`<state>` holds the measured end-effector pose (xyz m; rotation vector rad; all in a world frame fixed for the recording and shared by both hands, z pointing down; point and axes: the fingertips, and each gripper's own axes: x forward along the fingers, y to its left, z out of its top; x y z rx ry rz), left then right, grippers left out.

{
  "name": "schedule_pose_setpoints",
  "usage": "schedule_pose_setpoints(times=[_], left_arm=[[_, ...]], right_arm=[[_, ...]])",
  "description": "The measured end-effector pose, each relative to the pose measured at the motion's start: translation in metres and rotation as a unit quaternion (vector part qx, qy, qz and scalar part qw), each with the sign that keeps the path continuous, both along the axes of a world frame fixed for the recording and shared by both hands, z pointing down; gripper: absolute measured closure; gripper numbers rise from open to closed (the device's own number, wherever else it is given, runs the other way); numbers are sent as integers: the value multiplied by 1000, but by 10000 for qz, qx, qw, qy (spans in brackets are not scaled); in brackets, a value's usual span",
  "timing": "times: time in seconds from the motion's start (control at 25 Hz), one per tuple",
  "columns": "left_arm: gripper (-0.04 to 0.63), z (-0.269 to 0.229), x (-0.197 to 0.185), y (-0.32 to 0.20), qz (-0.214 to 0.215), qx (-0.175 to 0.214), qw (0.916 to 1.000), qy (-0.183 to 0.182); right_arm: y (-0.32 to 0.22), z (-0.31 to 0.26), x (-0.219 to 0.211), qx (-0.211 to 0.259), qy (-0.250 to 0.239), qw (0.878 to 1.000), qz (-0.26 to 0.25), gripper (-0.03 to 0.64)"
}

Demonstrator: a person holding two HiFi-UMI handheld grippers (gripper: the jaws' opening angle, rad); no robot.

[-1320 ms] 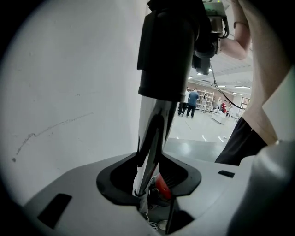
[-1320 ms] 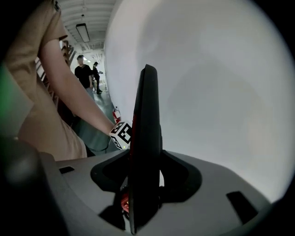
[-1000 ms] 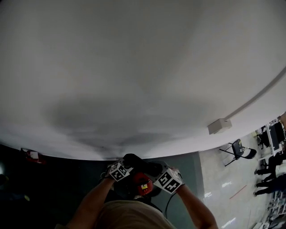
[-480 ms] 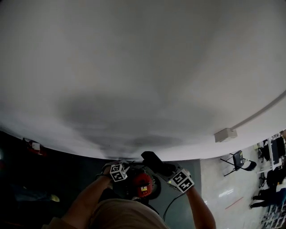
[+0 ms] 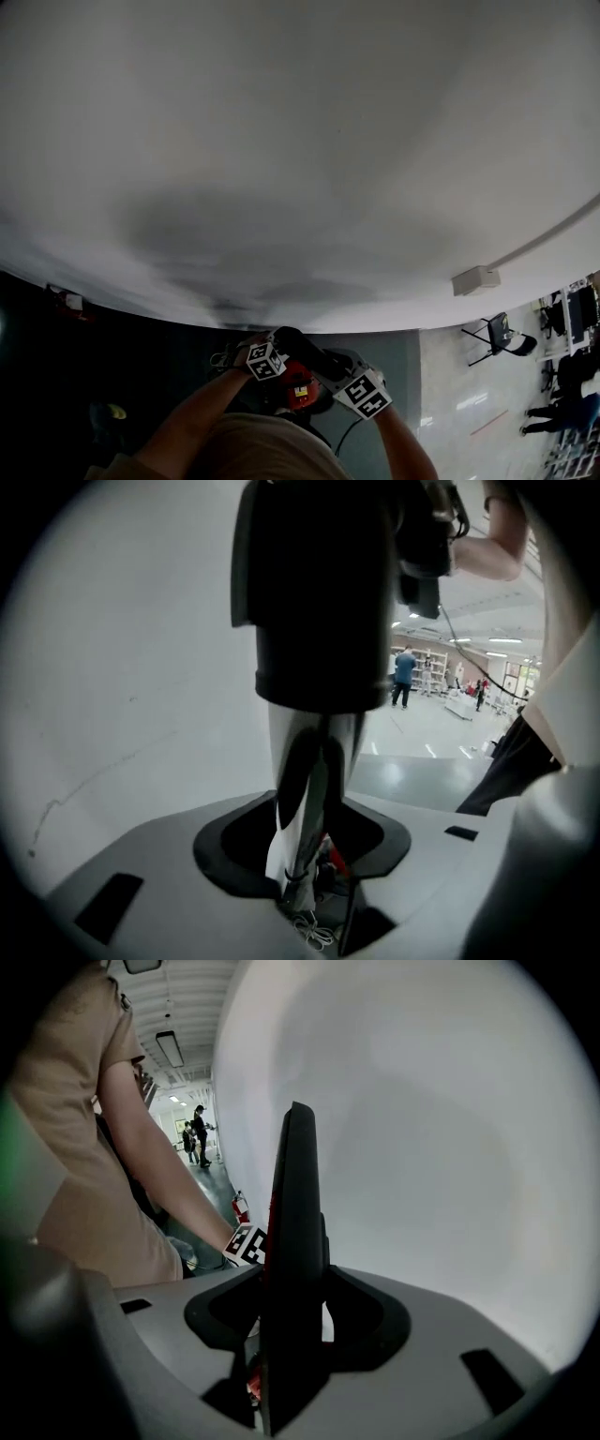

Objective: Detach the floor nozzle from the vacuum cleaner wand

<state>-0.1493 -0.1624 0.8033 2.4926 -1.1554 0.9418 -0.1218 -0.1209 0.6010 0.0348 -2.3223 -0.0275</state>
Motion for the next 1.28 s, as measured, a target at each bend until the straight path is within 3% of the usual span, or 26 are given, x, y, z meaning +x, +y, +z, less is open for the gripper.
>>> schedule_pose_setpoints(times=[0.04, 0.2, 0.4, 0.48, 0.64, 0.84, 0.92, 1.08, 1.28], left_arm=[[440, 0, 2, -3, -24, 22, 10000, -25], [442, 1, 11, -3, 55, 125, 9998, 111], [440, 2, 12, -1, 47, 51, 9993, 359], [440, 2, 14, 0, 134, 61, 9995, 285], [441, -1, 19, 5, 412, 53, 9990, 135], [440, 7, 4, -4, 245, -66, 9995, 167], [441, 10, -2, -4, 303, -79, 9995, 74], [441, 7, -5, -5, 331, -203, 9992, -96], [442, 3, -6, -1, 382, -379, 9984, -190]], right_arm=[[1, 0, 1, 25, 29, 10000, 24, 410], [2, -1, 12, 210, 122, 9996, 137, 411], [12, -3, 15, 783, 107, 9959, 446, 411], [11, -5, 17, 663, 120, 9970, 373, 411], [-2, -6, 25, -31, 153, 9999, 12, 413], [11, -15, 12, 1108, 272, 9933, 195, 440], [12, -14, 10, 1142, 174, 9930, 235, 442], [6, -13, 6, 1157, 344, 9924, -227, 439], [10, -4, -18, 1198, 416, 9906, -522, 391]])
